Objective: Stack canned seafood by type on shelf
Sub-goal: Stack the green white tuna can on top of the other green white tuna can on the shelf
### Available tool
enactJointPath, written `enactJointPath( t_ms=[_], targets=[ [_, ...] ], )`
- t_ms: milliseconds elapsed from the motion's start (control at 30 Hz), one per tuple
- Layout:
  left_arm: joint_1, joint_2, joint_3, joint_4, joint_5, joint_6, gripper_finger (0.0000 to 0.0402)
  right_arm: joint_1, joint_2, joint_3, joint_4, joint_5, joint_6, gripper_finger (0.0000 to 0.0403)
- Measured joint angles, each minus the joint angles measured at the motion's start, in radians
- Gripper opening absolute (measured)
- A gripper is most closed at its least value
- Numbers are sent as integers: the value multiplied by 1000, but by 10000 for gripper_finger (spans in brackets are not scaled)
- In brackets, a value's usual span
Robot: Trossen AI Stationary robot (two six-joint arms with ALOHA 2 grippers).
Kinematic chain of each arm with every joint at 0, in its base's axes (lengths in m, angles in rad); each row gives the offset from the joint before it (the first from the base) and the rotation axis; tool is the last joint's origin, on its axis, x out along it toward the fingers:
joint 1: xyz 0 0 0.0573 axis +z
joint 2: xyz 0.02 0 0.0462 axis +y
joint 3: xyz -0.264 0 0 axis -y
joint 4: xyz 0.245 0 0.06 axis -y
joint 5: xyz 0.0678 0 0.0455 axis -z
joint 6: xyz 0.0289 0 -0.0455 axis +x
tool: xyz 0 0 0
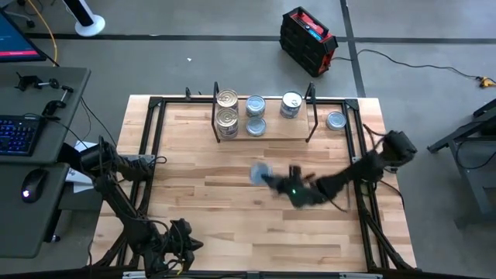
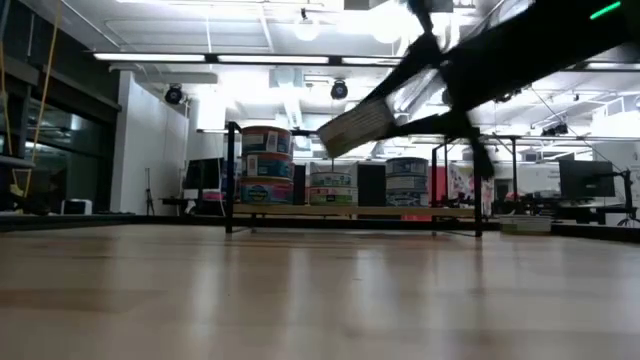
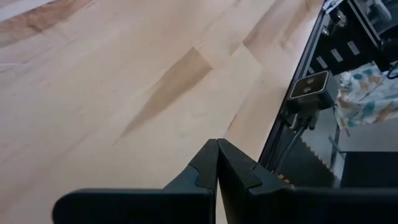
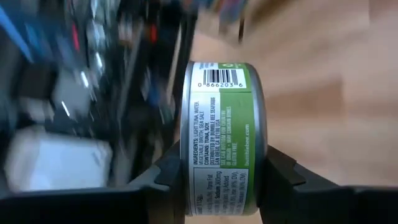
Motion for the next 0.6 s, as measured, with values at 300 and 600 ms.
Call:
enactJointPath(
  t_ms=[300, 600],
  targets=[
    [35, 0, -1, 3, 0, -9, 0, -380, 20, 25, 155, -90, -23, 114],
    [40, 0, -1, 6, 1, -25, 0, -549, 20, 187, -170, -188, -25, 114]
  ],
)
